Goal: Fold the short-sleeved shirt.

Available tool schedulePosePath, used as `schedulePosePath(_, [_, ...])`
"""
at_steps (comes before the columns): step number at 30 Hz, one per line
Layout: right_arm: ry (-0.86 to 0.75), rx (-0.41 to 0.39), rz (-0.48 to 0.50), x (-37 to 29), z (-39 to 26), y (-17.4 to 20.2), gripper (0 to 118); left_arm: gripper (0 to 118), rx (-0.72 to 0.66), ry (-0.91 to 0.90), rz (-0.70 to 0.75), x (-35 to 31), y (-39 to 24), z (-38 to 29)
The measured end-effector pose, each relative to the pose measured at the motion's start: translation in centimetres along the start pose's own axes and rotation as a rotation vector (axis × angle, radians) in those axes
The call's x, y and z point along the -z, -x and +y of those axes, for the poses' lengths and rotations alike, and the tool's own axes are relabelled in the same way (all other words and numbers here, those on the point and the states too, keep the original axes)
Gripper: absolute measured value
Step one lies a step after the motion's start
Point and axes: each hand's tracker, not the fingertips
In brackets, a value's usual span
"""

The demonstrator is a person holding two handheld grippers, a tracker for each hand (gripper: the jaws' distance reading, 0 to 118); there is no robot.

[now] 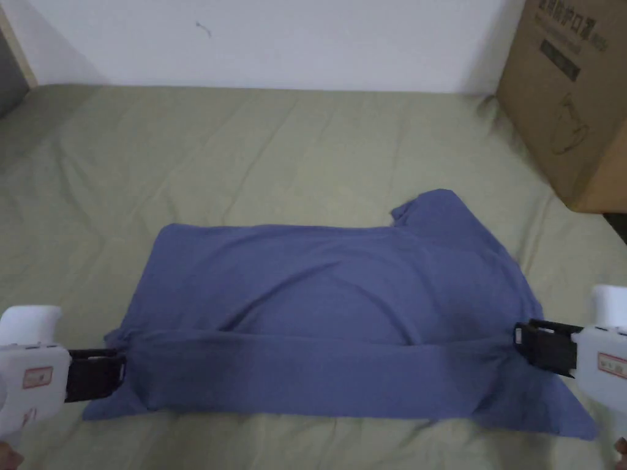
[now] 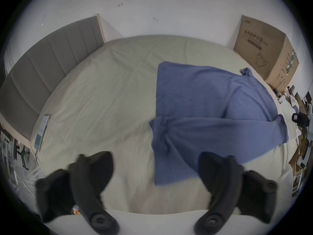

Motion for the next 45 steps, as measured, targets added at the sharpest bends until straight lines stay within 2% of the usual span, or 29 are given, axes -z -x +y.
schedulePosePath(1, [-0.011,0.006,-0.001,-1.0,-0.7,0.4,29,59,-0.017,-0.019,-0.004,-0.8,0.0,-1.0])
schedulePosePath(2, [-0.007,0.005,0.000,-1.7,-1.4,0.8,15,28,-0.035,-0.016,-0.015,-1.8,-0.7,-2.2])
schedulePosePath(3, [-0.004,0.007,0.012,-2.3,-2.1,1.0,9,3,-0.051,-0.009,-0.026,-2.0,-0.8,-3.2])
schedulePosePath(5, [0.024,0.030,0.065,-3.0,-3.2,1.5,0,0,-0.056,-0.019,-0.040,-2.3,-0.7,-4.7])
schedulePosePath(10, [0.046,0.044,0.098,-4.1,-5.5,2.4,0,0,-0.089,0.025,-0.055,-0.9,-0.6,-5.5])
schedulePosePath(13, [0.067,0.071,0.093,-3.5,-6.2,1.9,0,10,-0.113,0.021,-0.103,0.5,-0.3,-4.2])
schedulePosePath(14, [0.072,0.085,0.091,-3.4,-6.4,1.7,0,16,-0.122,0.033,-0.115,1.1,-0.6,-3.0])
schedulePosePath(15, [0.076,0.093,0.085,-3.5,-6.5,1.5,0,51,-0.130,0.049,-0.118,1.8,-0.8,-2.4])
schedulePosePath(16, [0.077,0.096,0.085,-3.5,-6.6,1.4,0,76,-0.136,0.059,-0.123,2.5,-0.9,-2.1])
schedulePosePath(17, [0.078,0.098,0.085,-3.8,-6.6,1.4,0,90,-0.137,0.069,-0.132,3.3,-1.0,-1.9])
schedulePosePath(18, [0.079,0.103,0.079,-3.9,-6.7,1.3,0,92,-0.144,0.096,-0.118,4.0,-1.5,-1.8])
schedulePosePath(20, [0.082,0.109,0.074,-4.1,-6.9,0.8,0,91,-0.132,0.206,-0.051,5.4,-2.4,-2.1])
schedulePosePath(22, [0.085,0.125,0.057,-4.1,-7.1,0.1,0,82,-0.050,0.171,0.013,5.4,-3.7,-2.5])
schedulePosePath(24, [0.093,0.152,0.035,-4.0,-7.4,-0.7,0,56,0.030,0.138,0.009,4.9,-4.9,-2.2])
schedulePosePath(26, [0.104,0.160,0.043,-3.9,-7.4,-1.3,0,28,0.021,0.135,-0.004,5.1,-5.0,-1.9])
schedulePosePath(27, [0.113,0.163,0.044,-3.8,-7.4,-1.5,7,13,0.021,0.137,-0.004,5.1,-4.9,-1.6])
schedulePosePath(28, [0.124,0.161,0.045,-3.7,-7.4,-1.8,25,7,0.013,0.132,-0.012,5.1,-4.8,-1.3])
schedulePosePath(29, [0.133,0.154,0.046,-3.3,-7.5,-2.3,52,7,-0.044,0.145,-0.088,5.3,-4.6,-1.1])
schedulePosePath(30, [0.139,0.145,0.045,-2.8,-7.5,-2.7,94,7,-0.047,0.157,-0.041,5.4,-4.4,-1.0])
schedulePosePath(31, [0.146,0.138,0.042,-2.2,-7.5,-3.0,109,7,-0.039,0.152,-0.053,5.3,-4.2,-0.9])
schedulePosePath(32, [0.156,0.139,0.021,-1.6,-7.3,-3.2,114,7,-0.029,0.152,-0.053,5.2,-4.2,-1.0])
schedulePosePath(35, [0.156,0.147,0.022,0.6,-7.0,-4.6,112,7,-0.011,0.146,-0.060,4.2,-4.4,-1.1])
schedulePosePath(37, [0.200,0.141,0.014,2.4,-6.3,-4.8,105,7,-0.014,0.140,-0.068,4.0,-4.2,-0.9])
schedulePosePath(38, [0.247,0.139,-0.004,3.2,-6.0,-4.7,95,7,-0.014,0.142,-0.071,3.7,-4.4,-0.8])
schedulePosePath(39, [0.251,0.135,0.014,4.2,-6.0,-4.7,55,7,-0.017,0.142,-0.072,3.5,-4.4,-0.8])
schedulePosePath(40, [0.301,0.158,-0.007,4.9,-6.0,-4.5,28,7,-0.015,0.142,-0.074,3.5,-4.4,-0.7])
schedulePosePath(41, [0.319,0.187,-0.016,5.2,-6.0,-4.0,20,7,-0.007,0.143,-0.075,3.3,-4.5,-0.7])
schedulePosePath(43, [0.294,0.188,0.022,5.5,-6.1,-3.3,17,7,0.008,0.140,-0.074,2.2,-4.9,-0.2])
schedulePosePath(45, [0.261,0.133,0.019,5.4,-5.9,-2.4,13,7,0.014,0.139,-0.073,1.9,-4.9,-0.1])
